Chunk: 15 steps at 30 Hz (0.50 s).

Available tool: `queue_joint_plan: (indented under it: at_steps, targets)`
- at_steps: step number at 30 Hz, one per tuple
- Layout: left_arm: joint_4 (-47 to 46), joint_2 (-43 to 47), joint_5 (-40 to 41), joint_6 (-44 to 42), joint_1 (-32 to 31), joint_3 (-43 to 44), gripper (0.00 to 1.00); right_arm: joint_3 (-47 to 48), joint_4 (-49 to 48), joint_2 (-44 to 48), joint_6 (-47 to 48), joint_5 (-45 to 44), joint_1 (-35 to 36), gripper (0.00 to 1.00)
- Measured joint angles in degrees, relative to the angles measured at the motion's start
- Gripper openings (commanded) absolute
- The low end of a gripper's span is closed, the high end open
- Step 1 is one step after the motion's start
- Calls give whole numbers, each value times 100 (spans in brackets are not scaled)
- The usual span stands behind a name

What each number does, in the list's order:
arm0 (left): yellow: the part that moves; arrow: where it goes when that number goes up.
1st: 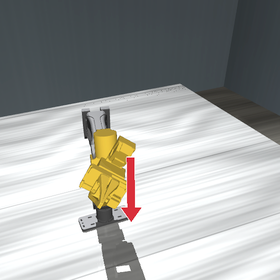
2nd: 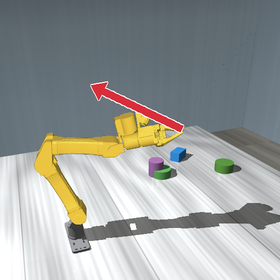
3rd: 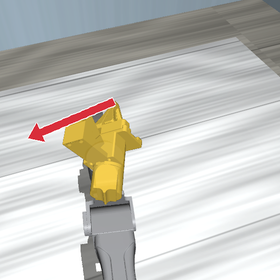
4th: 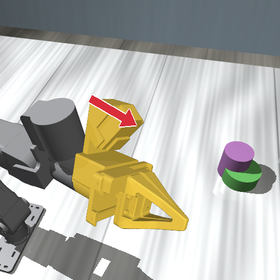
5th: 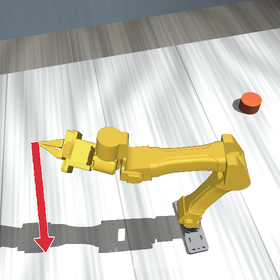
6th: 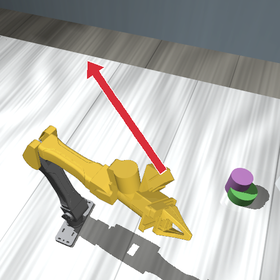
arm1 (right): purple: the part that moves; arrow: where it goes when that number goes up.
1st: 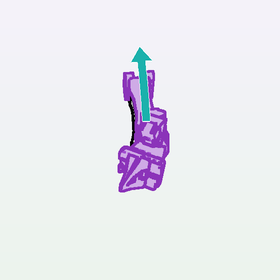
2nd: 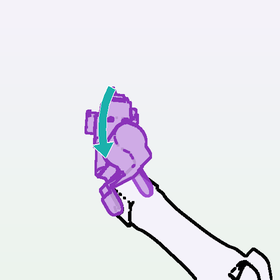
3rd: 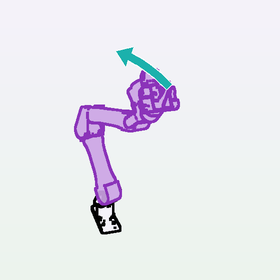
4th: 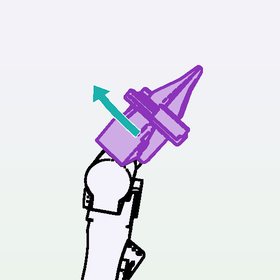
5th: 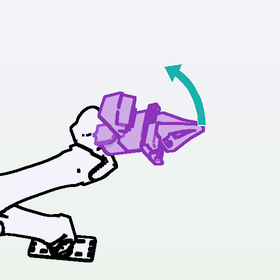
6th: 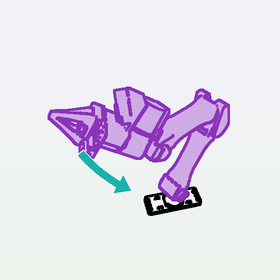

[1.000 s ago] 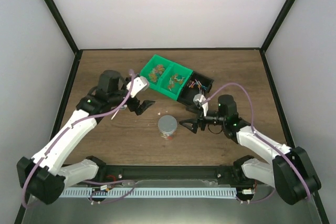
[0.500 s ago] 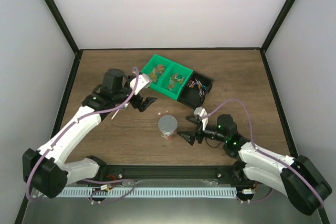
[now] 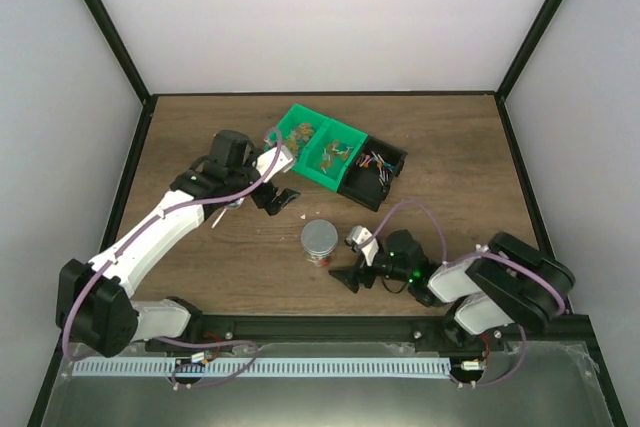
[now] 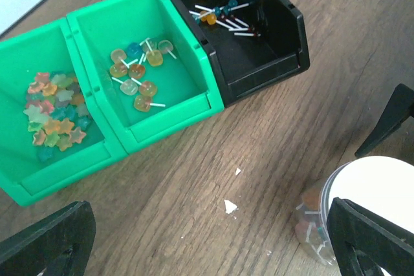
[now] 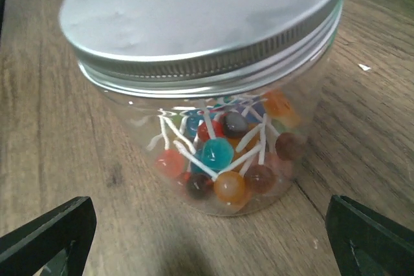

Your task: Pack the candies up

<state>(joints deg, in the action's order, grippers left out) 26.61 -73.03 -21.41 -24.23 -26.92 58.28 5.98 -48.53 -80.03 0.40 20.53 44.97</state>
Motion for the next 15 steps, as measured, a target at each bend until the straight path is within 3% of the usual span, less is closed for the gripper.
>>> queue_joint_plan:
  at_steps: [15]
  targets:
    - [271,103,46,-68,0,116,100,437,-2435,-2702,828,-216,94,100]
